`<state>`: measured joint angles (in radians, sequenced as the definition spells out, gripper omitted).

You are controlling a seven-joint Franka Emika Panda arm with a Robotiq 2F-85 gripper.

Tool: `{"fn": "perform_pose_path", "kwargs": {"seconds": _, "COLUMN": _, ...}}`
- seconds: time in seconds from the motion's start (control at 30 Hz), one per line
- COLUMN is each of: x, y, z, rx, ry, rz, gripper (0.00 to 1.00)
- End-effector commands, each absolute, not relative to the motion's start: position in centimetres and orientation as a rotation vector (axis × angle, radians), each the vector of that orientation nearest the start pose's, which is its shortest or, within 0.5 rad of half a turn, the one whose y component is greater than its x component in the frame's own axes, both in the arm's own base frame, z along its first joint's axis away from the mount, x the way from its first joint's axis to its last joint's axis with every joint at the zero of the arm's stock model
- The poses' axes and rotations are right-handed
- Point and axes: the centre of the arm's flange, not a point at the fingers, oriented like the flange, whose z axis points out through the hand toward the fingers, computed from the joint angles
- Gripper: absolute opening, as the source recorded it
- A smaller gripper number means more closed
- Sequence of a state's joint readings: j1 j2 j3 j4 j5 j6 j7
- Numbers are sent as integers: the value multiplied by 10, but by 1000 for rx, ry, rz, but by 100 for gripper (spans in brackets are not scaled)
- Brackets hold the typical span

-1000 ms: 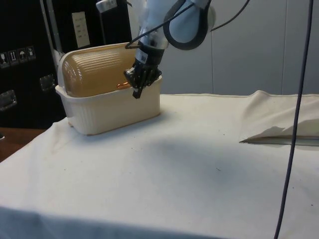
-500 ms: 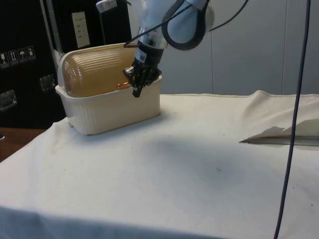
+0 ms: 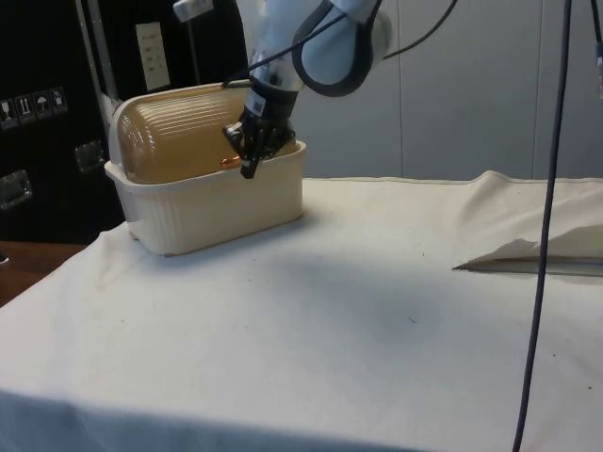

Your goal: Open the lid, then close it.

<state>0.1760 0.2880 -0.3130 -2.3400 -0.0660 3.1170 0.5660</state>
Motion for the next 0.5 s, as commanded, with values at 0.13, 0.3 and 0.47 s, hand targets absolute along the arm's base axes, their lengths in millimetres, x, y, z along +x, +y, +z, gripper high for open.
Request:
{"fn": "perform_pose_path", "kwargs": {"seconds": 0.13, "x": 558, "y": -79, "z": 273, "rx": -2889, "ry": 939, "rz": -801, "gripper": 0}}
{"fn": "perform_pose_path", "kwargs": {"seconds": 0.3, "x": 558, "y": -83, "z": 274, "rx": -2883, "ry": 961, "rz": -803, "gripper": 0}}
{"fn": "perform_pose_path", "kwargs": {"seconds": 0.47, "x": 558, "y": -88, "z": 276, "rx": -2869, "ry": 994, "rz": -807, "gripper": 0}}
